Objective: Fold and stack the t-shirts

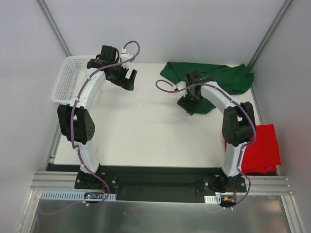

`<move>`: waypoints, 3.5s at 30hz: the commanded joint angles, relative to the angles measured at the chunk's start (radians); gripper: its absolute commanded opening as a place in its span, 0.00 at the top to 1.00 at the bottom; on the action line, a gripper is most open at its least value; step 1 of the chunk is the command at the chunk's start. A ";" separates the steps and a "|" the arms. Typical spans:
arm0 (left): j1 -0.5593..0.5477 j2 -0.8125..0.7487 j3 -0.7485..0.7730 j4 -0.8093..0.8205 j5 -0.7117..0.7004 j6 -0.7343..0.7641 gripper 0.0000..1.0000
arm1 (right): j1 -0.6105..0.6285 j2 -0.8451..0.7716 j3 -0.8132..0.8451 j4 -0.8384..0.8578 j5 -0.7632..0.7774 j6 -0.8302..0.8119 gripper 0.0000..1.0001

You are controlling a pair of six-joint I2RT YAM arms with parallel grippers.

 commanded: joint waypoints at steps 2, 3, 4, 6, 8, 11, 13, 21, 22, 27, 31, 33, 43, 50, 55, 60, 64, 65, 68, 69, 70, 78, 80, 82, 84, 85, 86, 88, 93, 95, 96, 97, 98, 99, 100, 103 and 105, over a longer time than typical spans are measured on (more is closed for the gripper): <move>-0.036 0.002 0.040 -0.051 0.003 -0.018 0.01 | 0.022 0.010 -0.040 0.082 -0.089 0.035 0.12; -0.038 -0.001 0.027 -0.051 0.006 -0.019 0.01 | 0.030 0.025 -0.045 0.096 -0.092 0.031 0.13; -0.039 -0.007 0.019 -0.051 0.011 -0.016 0.01 | 0.033 0.038 -0.044 0.105 -0.090 0.031 0.13; -0.039 -0.020 -0.003 -0.050 0.015 -0.016 0.01 | 0.042 0.094 -0.007 0.110 -0.067 0.028 0.14; -0.041 -0.030 -0.021 -0.051 0.014 -0.013 0.01 | 0.044 0.139 0.047 0.099 -0.029 0.030 0.14; -0.041 -0.056 -0.046 -0.050 0.011 -0.004 0.01 | 0.048 0.222 0.111 0.076 0.035 0.030 0.14; -0.041 -0.076 -0.056 -0.050 0.009 0.004 0.01 | 0.050 0.258 0.148 0.084 0.089 0.028 0.14; -0.041 -0.115 -0.107 -0.045 0.040 -0.001 0.01 | 0.051 0.318 0.190 0.166 0.333 0.016 0.20; -0.041 -0.116 -0.110 -0.042 0.041 -0.004 0.01 | 0.051 0.318 0.187 0.168 0.344 0.013 0.28; -0.041 -0.121 -0.125 -0.036 0.037 0.002 0.01 | 0.053 0.276 0.151 0.137 0.257 0.008 0.92; -0.042 -0.116 -0.122 -0.033 0.028 0.010 0.01 | 0.088 0.182 0.061 0.079 0.087 -0.025 0.99; -0.041 -0.112 -0.119 -0.033 0.020 0.011 0.01 | 0.131 0.132 -0.005 0.050 0.027 -0.053 0.99; -0.042 -0.084 -0.083 -0.033 0.008 0.016 0.01 | 0.292 -0.197 -0.025 -0.303 -0.337 -0.076 0.99; -0.051 -0.083 -0.076 -0.033 0.009 0.011 0.01 | 0.317 -0.287 0.065 -0.384 -0.144 -0.044 0.99; -0.054 -0.096 -0.092 -0.031 0.005 0.017 0.01 | 0.291 -0.357 0.085 -0.395 0.065 -0.061 0.94; -0.058 -0.093 -0.095 -0.033 0.008 0.017 0.01 | 0.228 -0.320 0.010 -0.409 0.224 -0.108 0.59; -0.067 -0.054 -0.047 -0.034 -0.005 0.011 0.01 | 0.089 -0.275 0.085 -0.358 0.246 -0.085 0.58; -0.073 -0.032 -0.032 -0.036 -0.011 0.013 0.01 | 0.071 -0.265 0.107 -0.355 0.258 -0.079 0.57; -0.096 0.041 0.063 -0.045 -0.034 0.010 0.00 | 0.028 -0.223 0.167 -0.299 0.335 -0.068 0.56; -0.108 0.064 0.127 -0.048 -0.031 0.008 0.01 | 0.019 -0.212 0.180 -0.274 0.315 -0.049 0.56; -0.116 0.093 0.166 -0.054 -0.029 0.007 0.01 | 0.009 -0.191 0.190 -0.262 0.303 -0.042 0.57; -0.217 0.494 0.646 -0.145 -0.095 0.138 0.01 | -0.053 -0.111 0.164 -0.229 0.087 0.091 0.59; -0.266 0.552 0.655 -0.140 -0.130 0.230 0.01 | -0.064 -0.113 0.126 -0.238 0.047 0.114 0.60; -0.297 0.584 0.628 -0.126 -0.150 0.284 0.01 | -0.073 -0.140 0.086 -0.234 0.005 0.122 0.60; -0.337 0.594 0.579 -0.093 -0.184 0.341 0.01 | -0.077 -0.178 0.018 -0.220 -0.009 0.123 0.61; -0.346 0.598 0.567 -0.082 -0.199 0.352 0.01 | -0.077 -0.192 -0.005 -0.214 -0.015 0.123 0.61; -0.360 0.601 0.556 -0.070 -0.222 0.376 0.01 | -0.079 -0.205 -0.020 -0.209 -0.019 0.125 0.61; -0.366 0.609 0.531 -0.021 -0.248 0.392 0.01 | -0.081 -0.234 -0.056 -0.206 -0.035 0.128 0.61; -0.367 0.657 0.530 0.024 -0.314 0.436 0.01 | -0.081 -0.275 -0.076 -0.222 -0.113 0.145 0.61; -0.367 0.672 0.519 0.033 -0.321 0.448 0.01 | -0.081 -0.283 -0.077 -0.231 -0.125 0.149 0.61; -0.366 0.674 0.504 0.035 -0.322 0.452 0.01 | -0.081 -0.287 -0.079 -0.234 -0.137 0.151 0.61; -0.366 0.675 0.496 0.038 -0.322 0.453 0.01 | -0.081 -0.291 -0.082 -0.237 -0.144 0.153 0.61; -0.363 0.677 0.487 0.036 -0.319 0.453 0.01 | -0.079 -0.294 -0.082 -0.242 -0.148 0.154 0.61; -0.361 0.675 0.461 0.038 -0.315 0.453 0.01 | -0.081 -0.298 -0.085 -0.243 -0.157 0.154 0.60; -0.358 0.674 0.450 0.038 -0.311 0.447 0.01 | -0.081 -0.301 -0.088 -0.243 -0.164 0.154 0.60; -0.347 0.666 0.416 0.036 -0.301 0.427 0.01 | -0.081 -0.310 -0.100 -0.245 -0.182 0.156 0.60; -0.338 0.652 0.361 0.038 -0.288 0.421 0.01 | -0.079 -0.312 -0.106 -0.249 -0.194 0.156 0.60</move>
